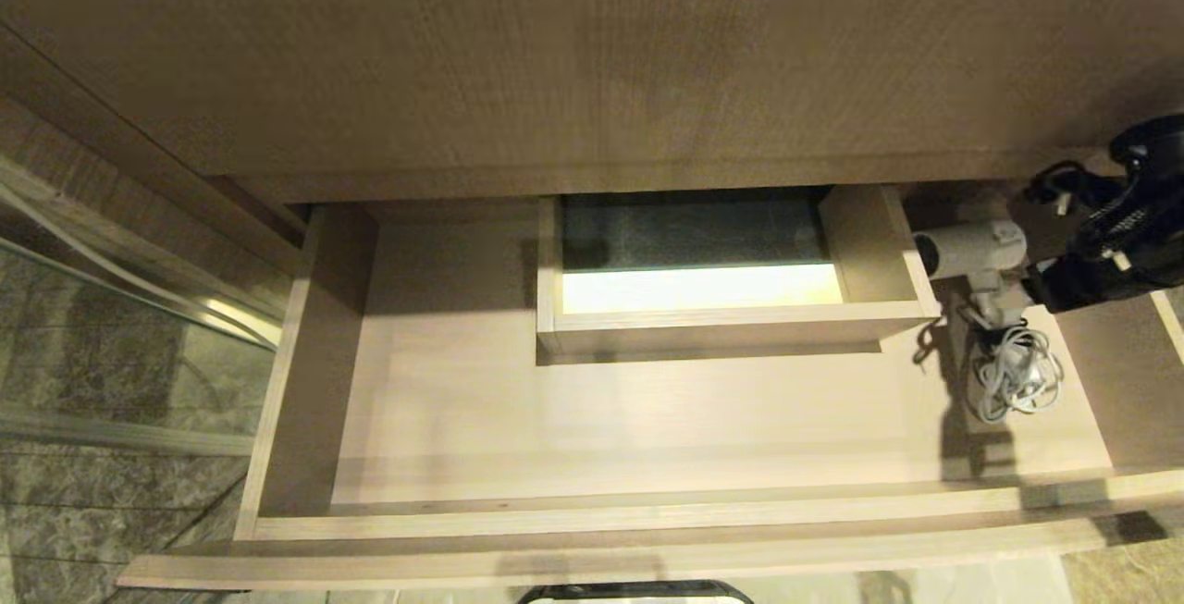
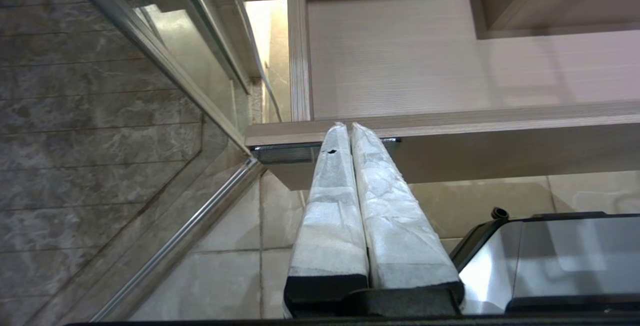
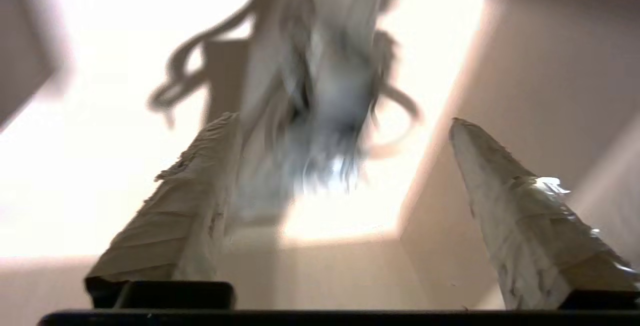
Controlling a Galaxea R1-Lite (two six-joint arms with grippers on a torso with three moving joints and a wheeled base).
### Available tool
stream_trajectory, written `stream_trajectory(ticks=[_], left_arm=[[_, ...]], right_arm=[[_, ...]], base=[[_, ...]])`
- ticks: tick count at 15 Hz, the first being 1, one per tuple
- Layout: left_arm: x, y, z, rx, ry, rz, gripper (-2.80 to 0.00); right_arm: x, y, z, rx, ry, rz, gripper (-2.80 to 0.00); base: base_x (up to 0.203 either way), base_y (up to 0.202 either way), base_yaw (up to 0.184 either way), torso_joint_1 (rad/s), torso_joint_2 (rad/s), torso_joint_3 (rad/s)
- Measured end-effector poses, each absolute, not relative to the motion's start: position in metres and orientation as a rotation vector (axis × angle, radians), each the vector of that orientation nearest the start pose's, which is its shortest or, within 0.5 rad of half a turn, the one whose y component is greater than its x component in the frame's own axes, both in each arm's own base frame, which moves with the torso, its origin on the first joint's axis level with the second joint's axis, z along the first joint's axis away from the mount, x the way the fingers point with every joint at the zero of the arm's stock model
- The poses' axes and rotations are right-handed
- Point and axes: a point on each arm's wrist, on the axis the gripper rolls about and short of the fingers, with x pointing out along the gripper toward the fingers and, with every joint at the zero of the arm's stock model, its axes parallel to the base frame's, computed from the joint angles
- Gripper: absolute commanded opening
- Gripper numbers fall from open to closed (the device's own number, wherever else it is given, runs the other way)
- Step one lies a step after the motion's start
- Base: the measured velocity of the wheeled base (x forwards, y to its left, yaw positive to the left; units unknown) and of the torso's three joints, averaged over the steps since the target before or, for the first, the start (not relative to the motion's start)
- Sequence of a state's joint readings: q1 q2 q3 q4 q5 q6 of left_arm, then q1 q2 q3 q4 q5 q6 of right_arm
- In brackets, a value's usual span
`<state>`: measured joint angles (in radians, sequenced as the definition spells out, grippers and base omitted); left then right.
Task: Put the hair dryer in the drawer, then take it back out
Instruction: Put it into the drawer, then close the drawer
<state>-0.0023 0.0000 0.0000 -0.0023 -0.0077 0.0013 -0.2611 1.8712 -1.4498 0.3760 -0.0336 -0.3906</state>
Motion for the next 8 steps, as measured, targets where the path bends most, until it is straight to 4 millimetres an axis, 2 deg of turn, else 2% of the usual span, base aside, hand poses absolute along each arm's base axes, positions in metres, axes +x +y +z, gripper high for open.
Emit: stream_trajectory(ticks=[3, 4, 8], left_arm=[[-0.023, 0.0, 0.076, 0.002, -0.003, -0.01, -2.8], [-0.023, 0.0, 0.076, 0.002, -0.002, -0.01, -2.8], [-0.023, 0.0, 0.076, 0.002, -0.003, -0.01, -2.8]], right_arm=[[0.28, -0.076, 0.222, -0.278, 0.869, -0.109, 0.0], [0.262, -0.071, 0.226, -0.282, 0.865, -0.11, -2.8], [0.202, -0.052, 0.239, -0.316, 0.81, -0.101, -2.8]], base=[[0.0, 0.0, 0.0, 0.0, 0.0, 0.0], [0.0, 0.0, 0.0, 0.0, 0.0, 0.0], [0.0, 0.0, 0.0, 0.0, 0.0, 0.0]])
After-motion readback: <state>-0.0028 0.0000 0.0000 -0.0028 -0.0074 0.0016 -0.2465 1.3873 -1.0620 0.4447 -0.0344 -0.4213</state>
